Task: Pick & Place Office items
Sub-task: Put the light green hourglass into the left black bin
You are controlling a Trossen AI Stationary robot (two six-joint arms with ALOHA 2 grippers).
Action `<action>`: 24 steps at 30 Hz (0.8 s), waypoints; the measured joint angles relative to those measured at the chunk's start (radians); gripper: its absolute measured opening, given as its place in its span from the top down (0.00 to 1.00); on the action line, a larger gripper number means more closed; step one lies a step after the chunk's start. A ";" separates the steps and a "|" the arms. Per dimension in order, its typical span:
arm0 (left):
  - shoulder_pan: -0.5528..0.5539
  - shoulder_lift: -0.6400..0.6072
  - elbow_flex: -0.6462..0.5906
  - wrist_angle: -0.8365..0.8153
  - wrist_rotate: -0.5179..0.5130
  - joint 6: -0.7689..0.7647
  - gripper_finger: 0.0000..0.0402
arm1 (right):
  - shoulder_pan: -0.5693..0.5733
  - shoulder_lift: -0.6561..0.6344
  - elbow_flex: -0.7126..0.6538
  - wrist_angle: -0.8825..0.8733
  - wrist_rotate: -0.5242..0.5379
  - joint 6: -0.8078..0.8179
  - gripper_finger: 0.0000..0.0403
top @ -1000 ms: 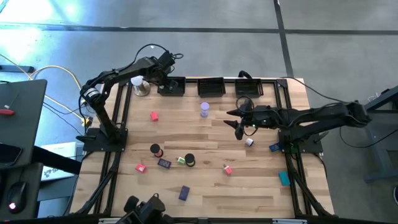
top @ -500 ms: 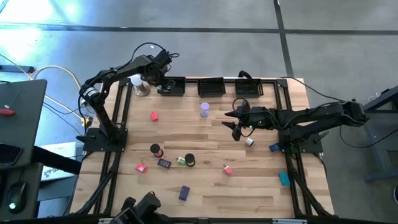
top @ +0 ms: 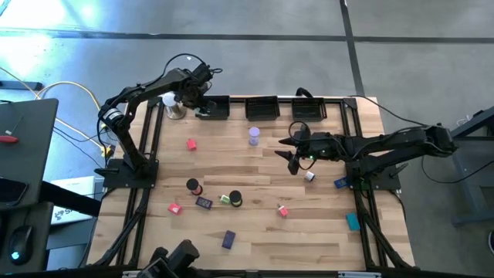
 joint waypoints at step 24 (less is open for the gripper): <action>0.004 0.084 0.030 -0.047 0.097 0.117 0.53 | 0.000 0.000 0.000 0.004 0.000 0.000 0.50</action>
